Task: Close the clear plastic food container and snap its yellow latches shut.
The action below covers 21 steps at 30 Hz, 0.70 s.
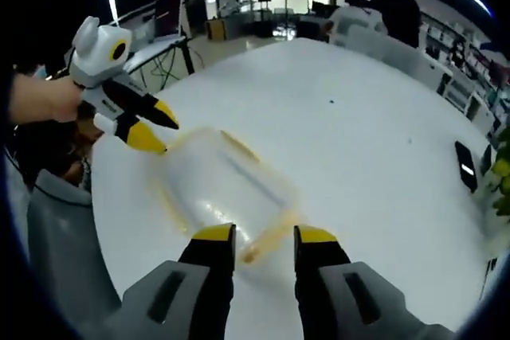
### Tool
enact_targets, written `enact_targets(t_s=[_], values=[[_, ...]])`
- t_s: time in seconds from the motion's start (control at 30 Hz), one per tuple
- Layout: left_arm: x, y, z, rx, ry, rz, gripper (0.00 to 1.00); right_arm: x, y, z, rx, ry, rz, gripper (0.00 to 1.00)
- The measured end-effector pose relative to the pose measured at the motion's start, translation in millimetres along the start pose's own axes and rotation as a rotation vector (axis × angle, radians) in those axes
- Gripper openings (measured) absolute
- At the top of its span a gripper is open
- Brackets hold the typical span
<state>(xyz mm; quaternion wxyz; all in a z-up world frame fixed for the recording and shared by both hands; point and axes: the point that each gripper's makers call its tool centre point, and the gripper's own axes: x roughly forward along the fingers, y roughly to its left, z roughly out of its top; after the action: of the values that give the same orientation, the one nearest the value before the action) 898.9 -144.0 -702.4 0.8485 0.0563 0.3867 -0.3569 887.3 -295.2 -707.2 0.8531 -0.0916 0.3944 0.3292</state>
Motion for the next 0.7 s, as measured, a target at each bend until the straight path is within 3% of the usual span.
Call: enact_targets(t_s=[0.3, 0.7], values=[[3, 1.7, -6.1, -0.096, -0.018, 0.009, 0.18, 3, -1, -2.9, 0.154, -0.071, -0.011, 0.23], [6, 3.1, -15.4, -0.207, -0.029, 0.017, 0.18, 3, 0, -5.1, 0.294, -0.135, -0.005, 0.22]])
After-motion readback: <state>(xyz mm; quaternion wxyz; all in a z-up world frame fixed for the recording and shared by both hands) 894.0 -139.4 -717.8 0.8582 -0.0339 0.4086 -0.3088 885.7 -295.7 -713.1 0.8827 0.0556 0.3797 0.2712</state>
